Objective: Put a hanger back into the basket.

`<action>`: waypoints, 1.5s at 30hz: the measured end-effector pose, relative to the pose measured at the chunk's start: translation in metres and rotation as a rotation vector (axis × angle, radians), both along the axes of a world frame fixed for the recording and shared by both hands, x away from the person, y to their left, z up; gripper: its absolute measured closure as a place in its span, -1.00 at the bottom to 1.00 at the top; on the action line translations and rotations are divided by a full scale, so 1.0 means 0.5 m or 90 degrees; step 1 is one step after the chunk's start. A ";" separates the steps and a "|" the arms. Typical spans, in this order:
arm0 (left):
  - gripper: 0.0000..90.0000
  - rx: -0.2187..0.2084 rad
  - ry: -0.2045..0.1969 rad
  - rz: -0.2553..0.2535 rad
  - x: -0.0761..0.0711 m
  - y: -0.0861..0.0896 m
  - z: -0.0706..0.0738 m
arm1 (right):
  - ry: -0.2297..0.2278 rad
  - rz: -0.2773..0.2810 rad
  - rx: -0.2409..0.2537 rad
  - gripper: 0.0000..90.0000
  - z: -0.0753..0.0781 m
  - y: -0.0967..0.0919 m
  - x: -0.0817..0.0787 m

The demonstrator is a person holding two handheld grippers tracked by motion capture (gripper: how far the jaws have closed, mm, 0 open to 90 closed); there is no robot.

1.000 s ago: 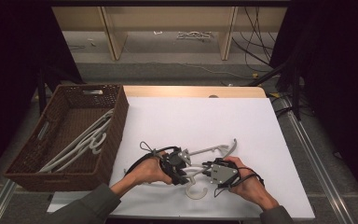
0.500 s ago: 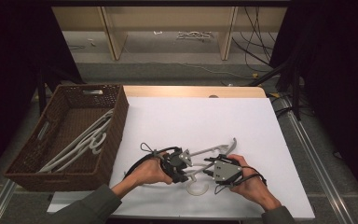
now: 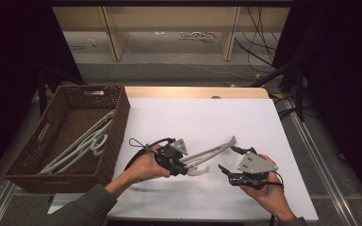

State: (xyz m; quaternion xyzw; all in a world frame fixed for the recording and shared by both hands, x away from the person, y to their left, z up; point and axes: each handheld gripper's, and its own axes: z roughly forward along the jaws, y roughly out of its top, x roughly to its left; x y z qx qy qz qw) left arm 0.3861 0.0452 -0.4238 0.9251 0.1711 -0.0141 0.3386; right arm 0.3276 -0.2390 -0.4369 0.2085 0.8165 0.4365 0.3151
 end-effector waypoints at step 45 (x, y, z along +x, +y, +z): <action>0.82 -0.120 -0.151 0.146 -0.037 0.205 0.321 | -0.007 -0.002 0.066 -0.38 0.003 -0.007 -0.040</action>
